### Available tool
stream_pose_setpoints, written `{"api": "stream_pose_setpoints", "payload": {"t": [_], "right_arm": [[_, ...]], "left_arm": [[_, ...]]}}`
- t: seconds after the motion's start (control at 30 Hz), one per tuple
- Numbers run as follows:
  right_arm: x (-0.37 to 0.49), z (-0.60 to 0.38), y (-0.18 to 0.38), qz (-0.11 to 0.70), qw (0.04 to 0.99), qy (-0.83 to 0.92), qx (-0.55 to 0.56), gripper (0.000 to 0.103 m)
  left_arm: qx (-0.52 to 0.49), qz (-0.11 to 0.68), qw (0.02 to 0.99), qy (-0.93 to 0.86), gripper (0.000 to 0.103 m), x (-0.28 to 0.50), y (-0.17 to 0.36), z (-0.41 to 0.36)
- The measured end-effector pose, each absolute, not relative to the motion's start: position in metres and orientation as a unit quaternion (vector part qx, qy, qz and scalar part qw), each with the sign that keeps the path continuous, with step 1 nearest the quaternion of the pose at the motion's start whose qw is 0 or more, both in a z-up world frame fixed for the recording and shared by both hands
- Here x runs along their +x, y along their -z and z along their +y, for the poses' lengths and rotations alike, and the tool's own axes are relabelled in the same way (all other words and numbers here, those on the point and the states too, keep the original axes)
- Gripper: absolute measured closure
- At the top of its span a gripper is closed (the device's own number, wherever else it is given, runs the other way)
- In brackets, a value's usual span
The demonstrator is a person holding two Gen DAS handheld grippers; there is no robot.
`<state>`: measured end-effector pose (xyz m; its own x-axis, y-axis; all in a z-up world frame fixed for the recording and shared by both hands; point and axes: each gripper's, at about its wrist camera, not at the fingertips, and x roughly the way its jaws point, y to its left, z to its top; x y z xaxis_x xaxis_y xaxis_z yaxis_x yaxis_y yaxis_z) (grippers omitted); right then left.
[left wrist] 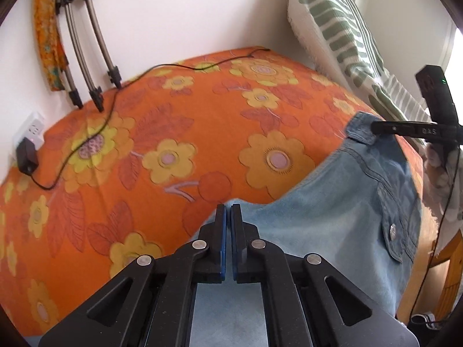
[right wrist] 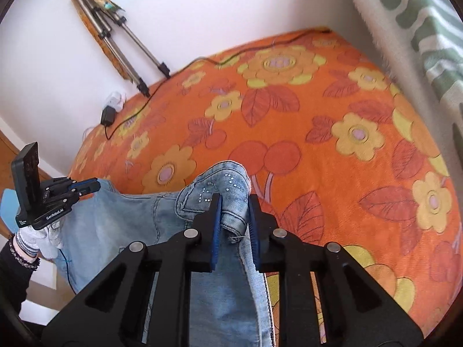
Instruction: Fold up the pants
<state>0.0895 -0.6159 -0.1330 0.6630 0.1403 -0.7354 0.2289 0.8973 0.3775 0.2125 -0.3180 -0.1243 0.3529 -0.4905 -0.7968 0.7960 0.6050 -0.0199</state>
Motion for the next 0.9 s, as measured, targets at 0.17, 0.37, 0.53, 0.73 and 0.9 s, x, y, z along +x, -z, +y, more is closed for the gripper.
{"api": "stream_pose_setpoints", "payload": {"t": [0.17,0.37,0.53,0.73,0.9], "right_arm": [[0.095,-0.613,0.140,0.424,0.881,0.060,0.202,0.086],[0.103,-0.615,0.155,0.451,0.867,0.094,0.193,0.086],[0.101,-0.610,0.155,0.459,0.862,0.120,0.180,0.086],[0.096,-0.599,0.137,0.453,0.870,0.131,0.145,0.078],[0.077,-0.583,0.101,0.421,0.891,0.121,0.118,0.062]], "left_arm": [[0.180,0.408,0.811,0.378,0.102,0.234,0.132,-0.321],[0.196,0.386,0.823,0.368,0.102,0.226,0.114,-0.292],[0.179,0.393,0.835,0.342,0.090,0.219,0.096,-0.236],[0.145,0.403,0.854,0.295,0.089,0.190,0.082,-0.155],[0.110,0.415,0.865,0.260,0.068,0.159,0.082,-0.095]]}}
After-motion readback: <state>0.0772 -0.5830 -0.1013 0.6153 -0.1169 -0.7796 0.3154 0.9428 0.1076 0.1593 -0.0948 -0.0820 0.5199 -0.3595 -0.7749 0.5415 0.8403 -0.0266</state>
